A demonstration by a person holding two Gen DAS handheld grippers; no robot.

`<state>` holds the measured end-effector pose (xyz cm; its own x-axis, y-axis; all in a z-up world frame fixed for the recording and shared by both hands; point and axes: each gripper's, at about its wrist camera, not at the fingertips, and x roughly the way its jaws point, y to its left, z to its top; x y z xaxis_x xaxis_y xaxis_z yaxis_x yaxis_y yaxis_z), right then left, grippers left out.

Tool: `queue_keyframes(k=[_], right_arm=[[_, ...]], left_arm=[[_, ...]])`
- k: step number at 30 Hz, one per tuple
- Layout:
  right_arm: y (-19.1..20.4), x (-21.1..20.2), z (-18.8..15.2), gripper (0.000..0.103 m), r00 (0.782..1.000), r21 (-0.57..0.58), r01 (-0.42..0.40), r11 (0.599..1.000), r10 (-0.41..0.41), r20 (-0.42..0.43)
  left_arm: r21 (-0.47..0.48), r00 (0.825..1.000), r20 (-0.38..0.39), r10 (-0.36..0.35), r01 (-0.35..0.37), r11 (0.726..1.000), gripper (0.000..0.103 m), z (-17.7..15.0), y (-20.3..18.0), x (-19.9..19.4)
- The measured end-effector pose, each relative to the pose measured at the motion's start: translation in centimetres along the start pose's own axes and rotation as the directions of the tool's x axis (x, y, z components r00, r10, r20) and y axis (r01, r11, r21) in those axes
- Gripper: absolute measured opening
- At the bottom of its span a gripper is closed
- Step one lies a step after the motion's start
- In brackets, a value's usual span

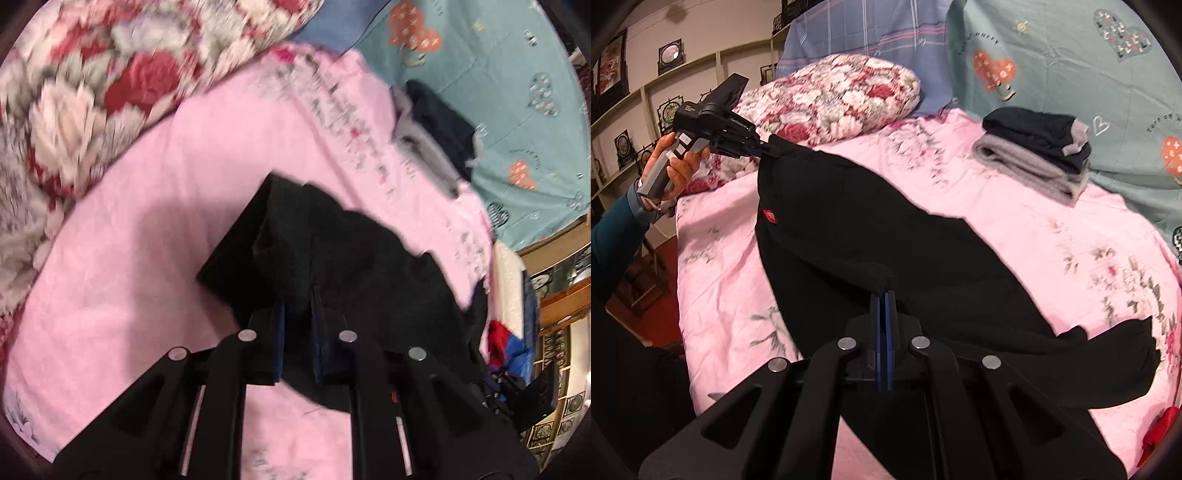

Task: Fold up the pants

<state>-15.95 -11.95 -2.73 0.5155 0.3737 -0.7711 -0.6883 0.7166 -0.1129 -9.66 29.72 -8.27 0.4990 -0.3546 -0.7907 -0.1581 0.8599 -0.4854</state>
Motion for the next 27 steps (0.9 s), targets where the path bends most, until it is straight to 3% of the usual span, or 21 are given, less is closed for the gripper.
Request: queue_keyframes(k=[3,6,7,8,9,10,11,12,14,15,18,20,22,23,25,27], right_arm=[[0.5,2.7,-1.5,0.003,0.993,0.015,-0.028,0.999,0.029,-0.112],[0.0,3.7,-2.4,0.010,0.983,0.074,-0.043,0.996,0.055,-0.174],[-0.6,3.2,-2.4,0.014,0.984,0.102,-0.047,0.994,0.064,-0.169],[-1.0,2.6,-2.4,0.019,0.986,0.123,-0.048,0.991,0.067,-0.152],[-2.2,1.2,-2.2,0.022,0.991,0.159,-0.044,0.986,0.063,-0.119],[-3.8,-0.5,-1.8,0.030,0.996,0.200,-0.015,0.980,0.032,-0.083],[-5.9,-2.3,-1.4,0.041,0.998,0.251,0.032,0.967,-0.019,-0.052],[-7.8,-3.7,-1.2,0.045,0.997,0.299,0.075,0.951,-0.068,-0.035],[-12.3,-6.0,-1.0,0.048,0.982,0.418,0.180,0.890,-0.185,-0.031],[-16.0,-7.0,-1.2,0.048,0.962,0.514,0.265,0.816,-0.263,-0.079],[-22.8,-6.5,-2.0,0.048,0.922,0.652,0.378,0.657,-0.329,-0.204],[-26.9,-4.1,-2.4,0.048,0.899,0.708,0.432,0.559,-0.329,-0.289],[-28.7,-1.9,-2.6,0.048,0.864,0.703,0.499,0.507,-0.352,-0.359],[-29.9,0.0,-2.5,0.048,0.834,0.683,0.549,0.483,-0.366,-0.412],[-30.9,2.0,-2.7,0.047,0.805,0.673,0.592,0.444,-0.374,-0.461],[-32.2,3.3,-3.0,0.047,0.758,0.652,0.648,0.393,-0.416,-0.502]], left_arm=[[-0.014,0.998,-0.055,0.029,-0.029,0.999,0.019,-0.6,1.9,2.7],[-0.024,0.998,-0.052,-0.028,0.027,0.999,0.024,-0.9,2.8,2.1],[-0.013,0.999,-0.047,-0.024,0.024,1.000,0.033,-1.0,2.8,1.5],[0.015,0.999,-0.017,0.027,-0.027,1.000,0.045,-1.2,2.6,0.3],[0.046,0.995,0.031,0.094,-0.096,0.994,0.066,-1.4,2.4,-0.9],[0.081,0.985,0.086,0.151,-0.158,0.984,0.069,-1.5,2.0,-2.3],[0.105,0.979,0.116,0.170,-0.183,0.978,0.069,-1.6,1.8,-3.4],[0.113,0.977,0.133,0.167,-0.182,0.977,0.069,-1.5,1.7,-4.3],[0.133,0.975,0.180,0.128,-0.153,0.979,0.069,-1.3,0.7,-6.1],[0.150,0.974,0.197,0.109,-0.140,0.979,0.071,-1.2,-0.2,-6.5],[0.235,0.981,0.192,0.005,-0.051,0.971,0.079,-1.2,-4.0,-5.5],[0.318,0.990,0.127,-0.057,0.014,0.948,0.080,-1.9,-7.6,-2.6],[0.367,0.995,0.043,-0.088,0.066,0.928,0.080,-2.8,-10.0,0.6],[0.392,0.997,-0.011,-0.081,0.078,0.917,0.080,-3.4,-11.2,2.8],[0.425,0.996,-0.078,-0.029,0.060,0.903,0.080,-4.5,-12.1,6.2],[0.427,0.991,-0.136,0.001,0.058,0.902,0.080,-5.0,-12.0,8.6]])
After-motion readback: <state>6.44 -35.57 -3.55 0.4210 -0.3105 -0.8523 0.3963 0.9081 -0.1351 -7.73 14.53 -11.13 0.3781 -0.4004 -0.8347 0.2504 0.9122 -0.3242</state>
